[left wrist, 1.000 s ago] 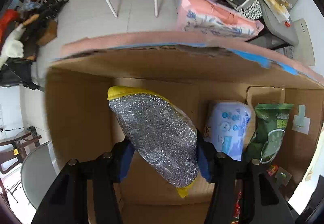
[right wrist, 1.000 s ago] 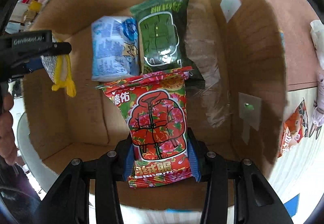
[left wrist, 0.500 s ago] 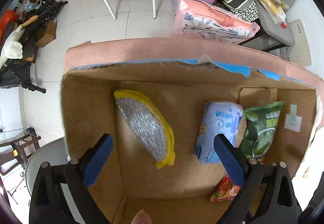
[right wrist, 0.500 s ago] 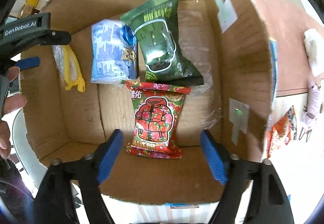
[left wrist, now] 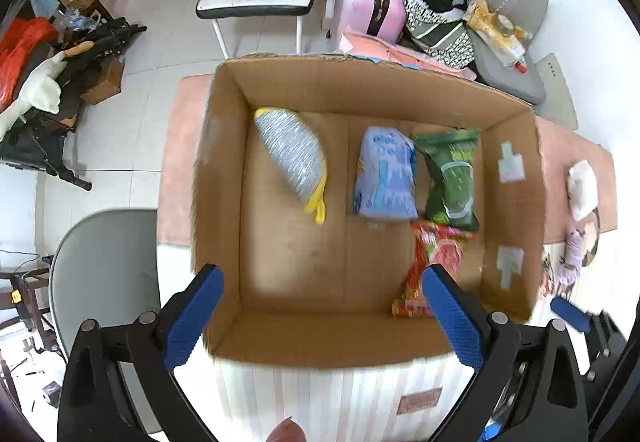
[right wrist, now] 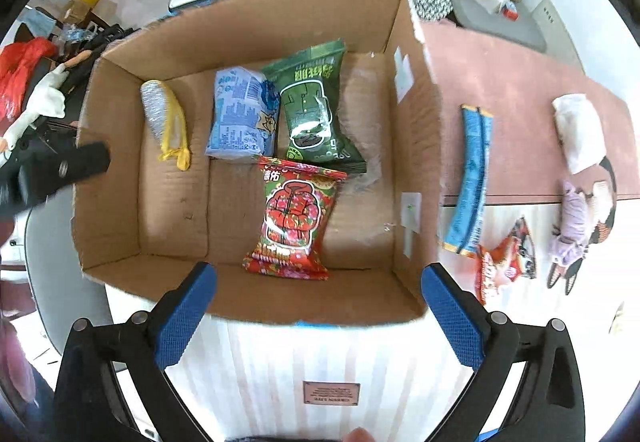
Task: Organize soft objects
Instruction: 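Carry the sponge and red bag into the box and release both, then grasp the panda snack bag with the left gripper while the right grasps the white zip bag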
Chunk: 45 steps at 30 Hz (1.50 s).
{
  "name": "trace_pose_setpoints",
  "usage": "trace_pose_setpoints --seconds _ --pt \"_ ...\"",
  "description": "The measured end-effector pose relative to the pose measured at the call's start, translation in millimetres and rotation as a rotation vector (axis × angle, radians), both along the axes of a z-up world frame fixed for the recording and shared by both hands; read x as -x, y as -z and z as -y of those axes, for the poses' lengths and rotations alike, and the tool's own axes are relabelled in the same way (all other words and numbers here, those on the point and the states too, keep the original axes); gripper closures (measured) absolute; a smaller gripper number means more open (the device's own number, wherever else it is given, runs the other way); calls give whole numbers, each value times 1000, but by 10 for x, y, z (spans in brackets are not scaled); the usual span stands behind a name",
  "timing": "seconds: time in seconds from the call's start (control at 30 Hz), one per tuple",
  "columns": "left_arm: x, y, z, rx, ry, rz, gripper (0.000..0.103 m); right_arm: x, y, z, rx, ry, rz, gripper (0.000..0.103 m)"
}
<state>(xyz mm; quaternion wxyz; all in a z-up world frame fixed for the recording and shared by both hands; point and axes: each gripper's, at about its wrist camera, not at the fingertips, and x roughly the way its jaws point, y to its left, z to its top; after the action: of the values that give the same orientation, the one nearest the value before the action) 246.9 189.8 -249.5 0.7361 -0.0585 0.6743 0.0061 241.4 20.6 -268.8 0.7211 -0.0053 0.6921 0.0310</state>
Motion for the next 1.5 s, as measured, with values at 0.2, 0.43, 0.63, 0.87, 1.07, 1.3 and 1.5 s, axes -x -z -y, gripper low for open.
trace_pose_setpoints --seconds 0.2,0.43,0.63,0.87,1.07,1.3,1.5 --pt "476 -377 33 -45 -5 83 1 297 -342 71 -25 -17 78 0" --pt "841 -776 161 -59 -3 150 1 621 -802 124 -73 -39 158 0" --pt "977 -1045 375 -58 -2 194 1 741 -1107 262 -129 -43 199 0" --pt "793 -1244 1074 -70 55 259 1 627 -1301 1036 -109 49 264 0" --pt "248 -951 2093 -54 216 207 2 369 -1133 2277 -55 206 215 0" --pt "-486 -141 3210 -68 355 21 2 -139 -621 3478 -8 274 93 0" --pt "-865 516 3785 -104 365 -99 2 -730 -43 4011 3 233 10 0"
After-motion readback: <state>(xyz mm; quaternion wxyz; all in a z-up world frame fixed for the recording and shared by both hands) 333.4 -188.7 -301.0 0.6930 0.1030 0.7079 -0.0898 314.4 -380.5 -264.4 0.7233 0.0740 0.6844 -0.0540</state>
